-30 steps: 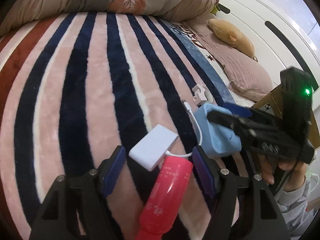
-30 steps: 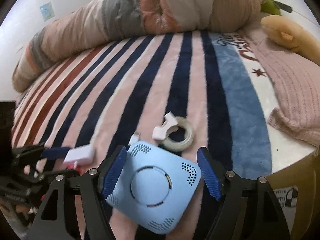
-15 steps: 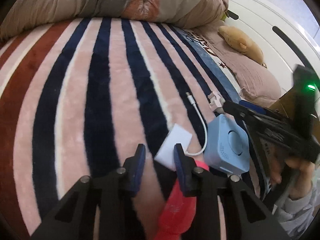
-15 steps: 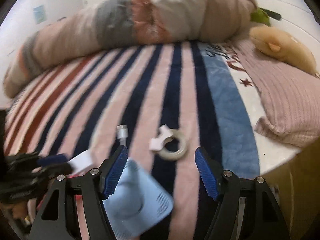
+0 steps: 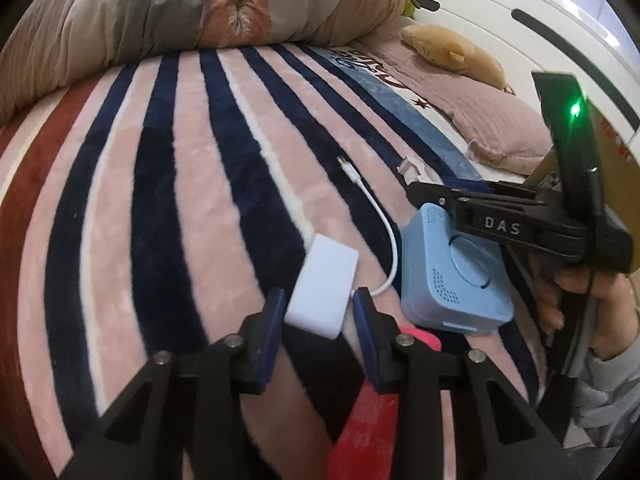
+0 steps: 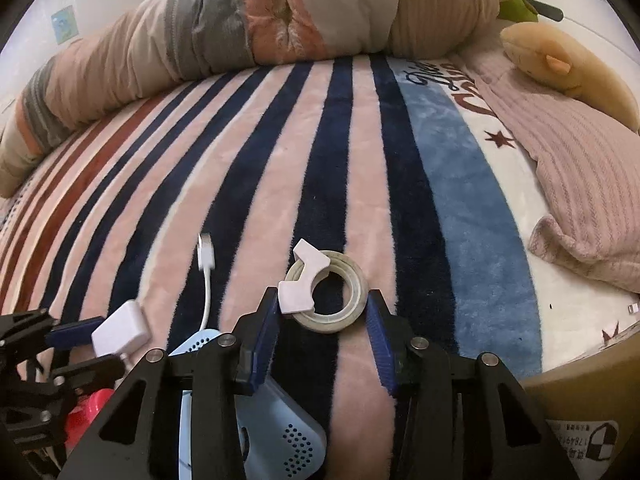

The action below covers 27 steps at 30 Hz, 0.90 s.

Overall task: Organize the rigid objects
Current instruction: 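Grasp the tape roll with the right tool while the left tool grasps the white adapter, then carry the tape roll and white adapter into the box and open both tools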

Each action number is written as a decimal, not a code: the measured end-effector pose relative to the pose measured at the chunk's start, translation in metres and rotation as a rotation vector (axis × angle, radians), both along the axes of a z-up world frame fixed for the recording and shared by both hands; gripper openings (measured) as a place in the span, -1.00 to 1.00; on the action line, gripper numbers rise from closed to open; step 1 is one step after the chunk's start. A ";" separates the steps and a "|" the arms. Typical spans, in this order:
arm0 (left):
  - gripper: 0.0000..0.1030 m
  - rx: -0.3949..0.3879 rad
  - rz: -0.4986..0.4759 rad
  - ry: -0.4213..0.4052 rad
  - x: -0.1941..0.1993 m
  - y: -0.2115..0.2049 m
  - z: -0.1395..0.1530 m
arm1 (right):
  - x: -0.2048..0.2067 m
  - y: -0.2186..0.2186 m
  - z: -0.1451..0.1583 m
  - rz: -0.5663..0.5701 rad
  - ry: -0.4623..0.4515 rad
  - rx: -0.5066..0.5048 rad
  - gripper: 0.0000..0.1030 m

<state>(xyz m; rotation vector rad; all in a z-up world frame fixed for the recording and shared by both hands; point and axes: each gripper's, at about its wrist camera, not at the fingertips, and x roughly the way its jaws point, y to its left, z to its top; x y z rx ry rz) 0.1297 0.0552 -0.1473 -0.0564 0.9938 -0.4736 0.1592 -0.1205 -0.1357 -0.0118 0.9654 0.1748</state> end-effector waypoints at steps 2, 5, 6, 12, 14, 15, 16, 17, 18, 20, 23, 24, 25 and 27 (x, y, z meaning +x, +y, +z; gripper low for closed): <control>-0.48 0.020 0.000 -0.017 -0.001 -0.001 0.001 | 0.001 -0.001 -0.001 0.004 -0.002 0.007 -0.26; -0.48 0.026 0.006 -0.022 -0.004 0.006 0.005 | -0.002 -0.001 0.001 0.016 -0.018 0.020 -0.26; -0.48 0.028 0.008 -0.022 -0.007 0.010 0.006 | -0.004 0.000 0.003 0.025 -0.027 0.021 -0.26; -0.48 0.035 0.029 -0.001 -0.024 0.026 0.004 | -0.011 0.009 0.015 0.060 -0.061 0.030 -0.26; -0.47 0.032 0.039 0.003 -0.021 0.024 -0.001 | -0.017 0.016 0.021 0.091 -0.077 0.033 -0.26; -0.46 0.031 0.041 0.002 -0.020 0.022 -0.003 | -0.020 0.020 0.024 0.106 -0.086 0.033 -0.26; -0.46 0.032 0.044 -0.001 -0.019 0.019 -0.004 | -0.025 0.024 0.028 0.121 -0.096 0.032 -0.26; -0.46 0.032 0.049 -0.008 -0.017 0.017 -0.004 | -0.029 0.027 0.032 0.134 -0.106 0.031 -0.26; -0.46 0.031 0.059 -0.015 -0.014 0.015 -0.005 | -0.033 0.029 0.035 0.145 -0.117 0.032 -0.26; -0.52 0.047 0.067 -0.026 -0.010 0.012 -0.007 | -0.043 0.032 0.045 0.163 -0.139 0.036 -0.26; -0.52 0.070 0.086 -0.028 -0.006 0.006 -0.006 | -0.059 0.035 0.061 0.193 -0.175 0.045 -0.26; -0.52 0.077 0.098 -0.028 -0.006 0.005 -0.003 | -0.065 0.035 0.067 0.202 -0.188 0.050 -0.26; -0.52 0.086 0.106 -0.034 -0.007 0.004 0.001 | -0.072 0.035 0.074 0.213 -0.204 0.059 -0.26; -0.52 0.102 0.123 -0.058 -0.012 0.003 0.016 | -0.085 0.033 0.088 0.237 -0.236 0.079 -0.26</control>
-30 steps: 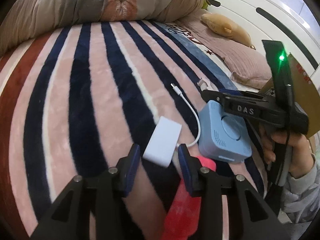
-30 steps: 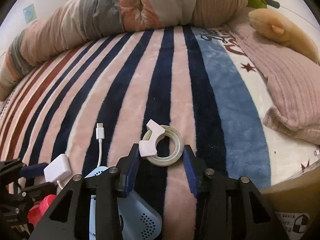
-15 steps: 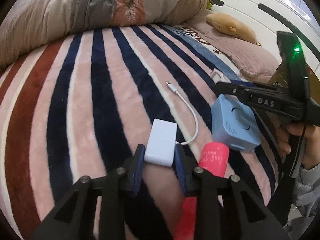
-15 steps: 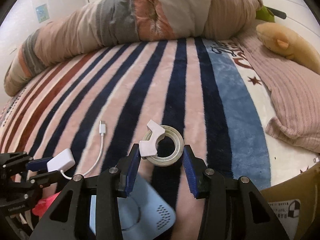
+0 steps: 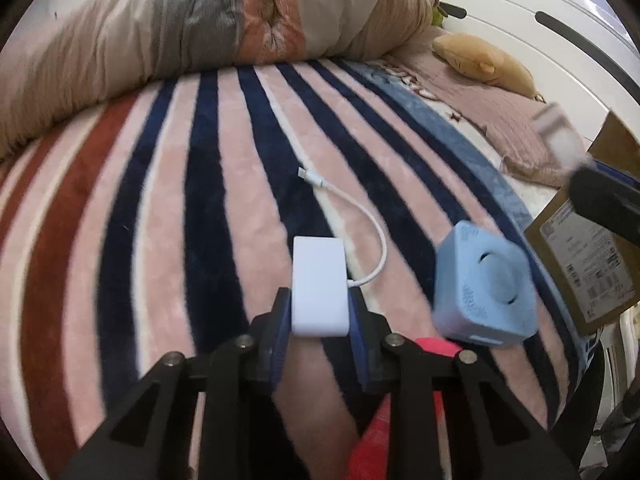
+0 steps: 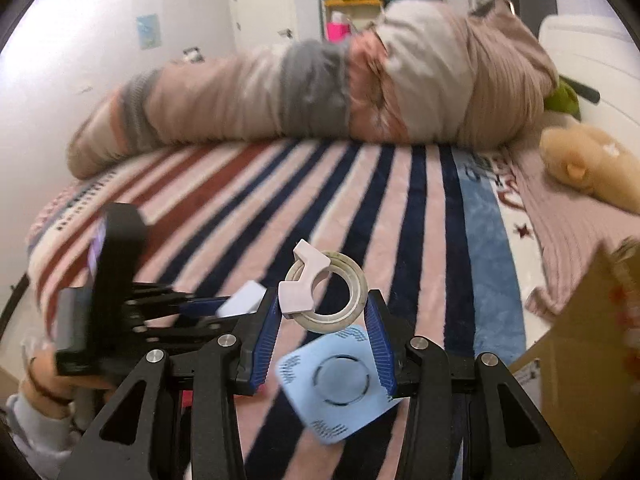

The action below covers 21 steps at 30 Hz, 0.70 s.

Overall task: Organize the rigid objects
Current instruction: 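Carry the tape roll and white adapter into the box and open both tools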

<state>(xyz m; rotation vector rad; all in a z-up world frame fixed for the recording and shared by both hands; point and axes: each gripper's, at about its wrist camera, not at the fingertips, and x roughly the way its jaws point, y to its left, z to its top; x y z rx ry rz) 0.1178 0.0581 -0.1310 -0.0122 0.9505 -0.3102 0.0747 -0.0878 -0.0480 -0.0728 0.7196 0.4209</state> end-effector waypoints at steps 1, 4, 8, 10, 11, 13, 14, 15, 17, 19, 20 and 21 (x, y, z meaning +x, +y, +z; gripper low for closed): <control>-0.52 0.000 0.015 -0.019 -0.005 0.000 0.012 | -0.008 -0.002 0.008 0.012 -0.017 0.017 -0.26; -0.52 0.017 0.058 -0.084 -0.025 -0.001 0.047 | -0.031 -0.017 0.036 0.033 -0.070 0.069 -0.26; -0.52 -0.017 0.048 -0.181 -0.054 -0.025 0.099 | -0.064 -0.047 0.068 0.030 -0.148 0.081 -0.26; -0.52 -0.026 0.012 -0.225 -0.069 -0.047 0.123 | -0.079 -0.070 0.082 0.010 -0.179 0.072 -0.26; -0.52 -0.024 -0.009 -0.246 -0.076 -0.061 0.134 | -0.085 -0.082 0.086 -0.004 -0.187 0.064 -0.26; -0.52 -0.027 -0.064 -0.282 -0.087 -0.088 0.157 | -0.094 -0.110 0.091 -0.045 -0.191 0.056 -0.26; -0.52 -0.032 -0.099 -0.299 -0.094 -0.102 0.169 | -0.097 -0.126 0.091 -0.074 -0.188 0.047 -0.26; -0.52 -0.038 -0.135 -0.312 -0.098 -0.118 0.180 | -0.099 -0.138 0.091 -0.096 -0.185 0.037 -0.26; -0.52 -0.049 -0.195 -0.319 -0.102 -0.148 0.193 | -0.102 -0.166 0.084 -0.148 -0.169 0.006 -0.25; -0.52 -0.051 -0.253 -0.311 -0.103 -0.179 0.202 | -0.104 -0.186 0.072 -0.165 -0.130 -0.031 -0.25; -0.52 -0.047 -0.275 -0.302 -0.102 -0.195 0.203 | -0.103 -0.191 0.067 -0.166 -0.116 -0.042 -0.25; -0.52 -0.037 -0.297 -0.289 -0.099 -0.211 0.203 | -0.102 -0.196 0.061 -0.166 -0.103 -0.053 -0.25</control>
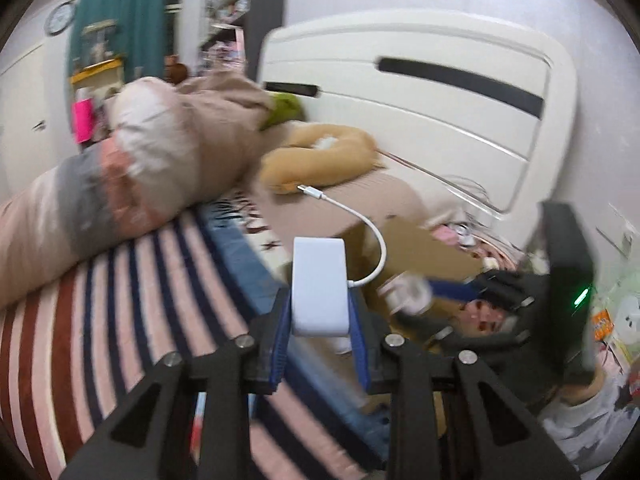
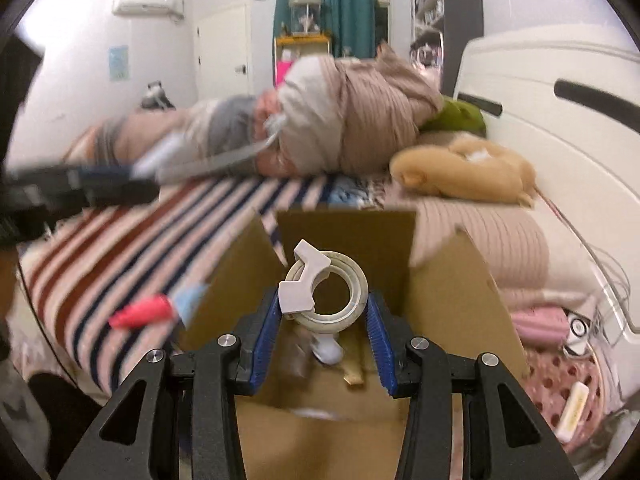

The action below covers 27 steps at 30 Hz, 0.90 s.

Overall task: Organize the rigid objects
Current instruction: 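Carry the tape roll and white adapter into the box and open both tools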

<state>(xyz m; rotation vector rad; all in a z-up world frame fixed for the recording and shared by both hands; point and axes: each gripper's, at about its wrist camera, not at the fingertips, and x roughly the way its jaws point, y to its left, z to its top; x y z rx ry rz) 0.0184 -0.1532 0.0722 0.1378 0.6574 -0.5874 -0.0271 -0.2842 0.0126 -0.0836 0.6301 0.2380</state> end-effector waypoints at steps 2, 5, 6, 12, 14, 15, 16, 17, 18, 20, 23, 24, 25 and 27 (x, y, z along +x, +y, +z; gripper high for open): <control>-0.52 0.027 -0.022 0.025 0.007 -0.026 -0.002 | 0.002 -0.012 -0.014 -0.010 0.028 -0.016 -0.25; -0.52 0.061 -0.045 0.075 0.020 -0.056 -0.012 | 0.002 -0.026 -0.026 -0.031 0.037 -0.028 -0.23; -0.52 0.072 -0.049 0.087 0.023 -0.063 -0.016 | 0.001 -0.030 -0.028 -0.034 0.036 -0.031 -0.20; -0.52 0.135 -0.081 0.139 0.033 -0.094 -0.034 | -0.005 -0.047 -0.034 0.009 0.020 0.003 -0.10; -0.52 0.153 -0.082 0.160 0.036 -0.100 -0.040 | -0.006 -0.048 -0.034 0.016 0.016 0.017 -0.09; -0.52 0.166 -0.080 0.163 0.038 -0.102 -0.044 | -0.006 -0.049 -0.035 0.019 0.012 0.022 -0.09; -0.52 0.180 -0.077 0.166 0.040 -0.103 -0.047 | -0.006 -0.051 -0.035 0.022 0.011 0.025 -0.09; -0.52 0.192 -0.078 0.174 0.041 -0.104 -0.050 | -0.007 -0.052 -0.035 0.026 0.010 0.029 -0.09; -0.52 0.195 -0.081 0.184 0.043 -0.105 -0.053 | -0.008 -0.053 -0.035 0.033 0.010 0.033 -0.09; -0.52 0.195 -0.079 0.197 0.044 -0.104 -0.056 | -0.009 -0.053 -0.036 0.050 0.013 0.034 -0.08; -0.32 0.214 -0.061 0.189 0.043 -0.101 -0.057 | -0.010 -0.050 -0.037 0.059 0.015 0.028 -0.06; -0.27 0.215 -0.057 0.186 0.043 -0.099 -0.057 | -0.010 -0.049 -0.037 0.061 0.019 0.026 -0.06; -0.18 0.208 -0.058 0.186 0.042 -0.097 -0.055 | -0.009 -0.048 -0.037 0.062 0.021 0.024 -0.04; -0.09 0.186 -0.052 0.184 0.040 -0.089 -0.051 | -0.009 -0.045 -0.036 0.062 0.022 0.018 -0.01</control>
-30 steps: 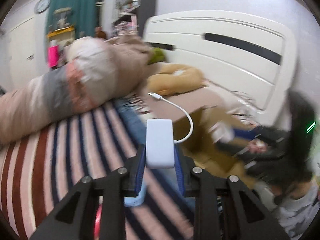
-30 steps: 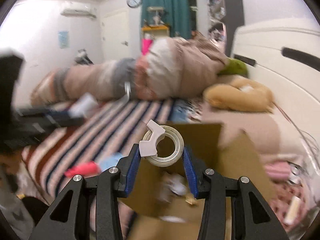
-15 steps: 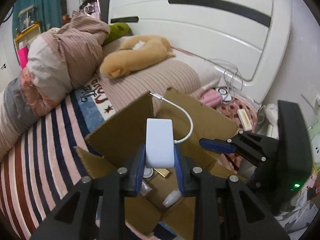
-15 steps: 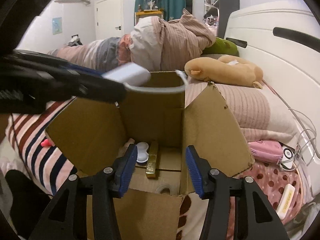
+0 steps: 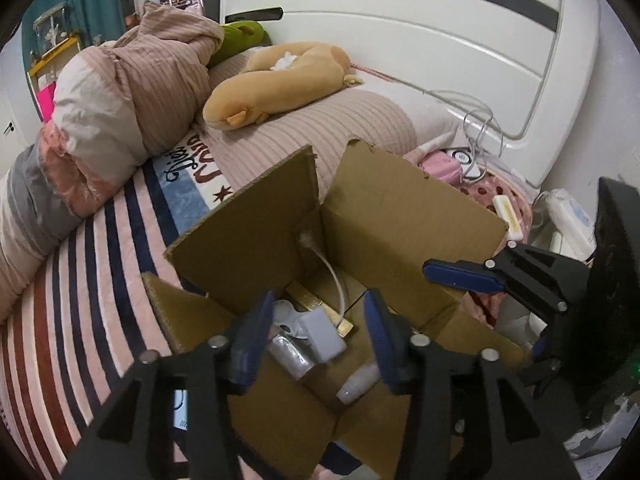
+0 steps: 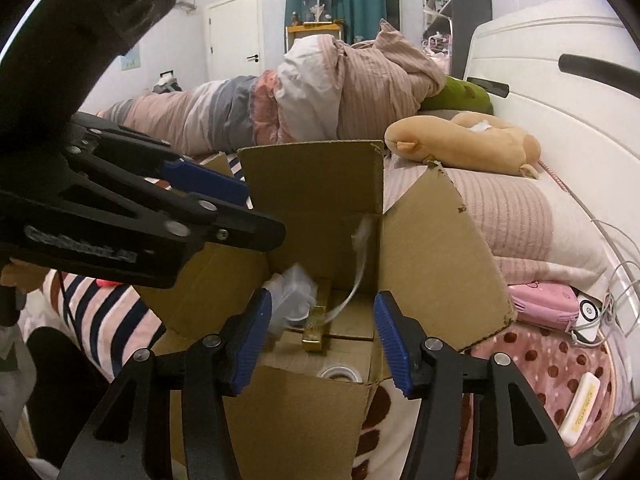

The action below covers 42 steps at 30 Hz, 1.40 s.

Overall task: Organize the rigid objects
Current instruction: 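Carry the tape roll and white adapter into the box and open both tools, then move both tools back toward the blue speaker and pink spray bottle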

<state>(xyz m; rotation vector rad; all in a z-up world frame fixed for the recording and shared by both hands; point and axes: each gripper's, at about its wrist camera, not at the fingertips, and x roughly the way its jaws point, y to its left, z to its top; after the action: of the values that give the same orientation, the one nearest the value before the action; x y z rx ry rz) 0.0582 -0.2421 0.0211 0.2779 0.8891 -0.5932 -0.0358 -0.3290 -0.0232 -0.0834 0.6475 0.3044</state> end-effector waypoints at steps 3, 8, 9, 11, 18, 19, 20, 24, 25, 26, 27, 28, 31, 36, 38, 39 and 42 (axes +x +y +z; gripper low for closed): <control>0.04 -0.021 0.015 -0.026 -0.006 0.015 0.008 | 0.000 0.004 0.001 -0.003 0.002 -0.005 0.01; 0.21 -0.066 0.049 -0.070 -0.019 0.049 0.022 | -0.005 0.019 0.013 0.000 -0.017 -0.010 0.02; 0.23 -0.077 0.061 -0.083 -0.023 0.058 0.025 | -0.007 0.023 0.017 0.002 -0.025 -0.010 0.02; 0.27 -0.091 0.094 -0.111 -0.030 0.078 0.032 | -0.011 0.032 0.024 0.007 -0.045 -0.010 0.03; 0.38 -0.096 0.242 -0.211 -0.057 0.173 0.036 | -0.022 0.089 0.056 0.117 -0.111 0.060 0.14; 0.38 -0.093 0.272 -0.213 -0.060 0.190 0.031 | -0.022 0.102 0.059 0.148 -0.111 0.072 0.14; 0.39 -0.095 0.291 -0.207 -0.061 0.202 0.026 | -0.020 0.114 0.060 0.178 -0.108 0.080 0.18; 0.39 -0.128 0.365 -0.143 -0.062 0.259 -0.012 | -0.004 0.159 0.050 0.243 -0.062 0.086 0.38; 0.39 -0.125 0.381 -0.131 -0.063 0.271 -0.024 | 0.003 0.172 0.043 0.255 -0.031 0.085 0.38; 0.39 -0.122 0.392 -0.121 -0.062 0.280 -0.033 | 0.008 0.179 0.038 0.264 -0.016 0.084 0.39; 0.39 -0.119 0.403 -0.107 -0.060 0.289 -0.045 | 0.012 0.188 0.032 0.277 0.000 0.081 0.40; 0.39 -0.118 0.409 -0.092 -0.058 0.295 -0.056 | 0.015 0.201 0.025 0.279 -0.014 0.043 0.48; 0.39 -0.126 0.401 -0.032 -0.043 0.306 -0.093 | 0.023 0.230 0.010 0.281 -0.026 -0.073 0.57; 0.39 -0.131 0.385 0.010 -0.026 0.308 -0.130 | 0.040 0.254 -0.020 0.285 0.007 -0.171 0.57; 0.39 -0.125 0.383 0.016 -0.021 0.309 -0.140 | 0.051 0.256 -0.033 0.269 0.040 -0.182 0.57; 0.39 -0.118 0.384 0.015 -0.020 0.309 -0.142 | 0.058 0.256 -0.042 0.261 0.061 -0.185 0.57; 0.39 -0.124 0.373 0.029 -0.015 0.310 -0.151 | 0.073 0.252 -0.061 0.229 0.110 -0.181 0.59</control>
<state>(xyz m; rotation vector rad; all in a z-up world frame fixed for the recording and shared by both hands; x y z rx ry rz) 0.0433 0.0679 -0.1297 -0.0108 0.9006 -0.3040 0.0367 -0.0770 -0.0840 -0.3179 0.7757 0.4734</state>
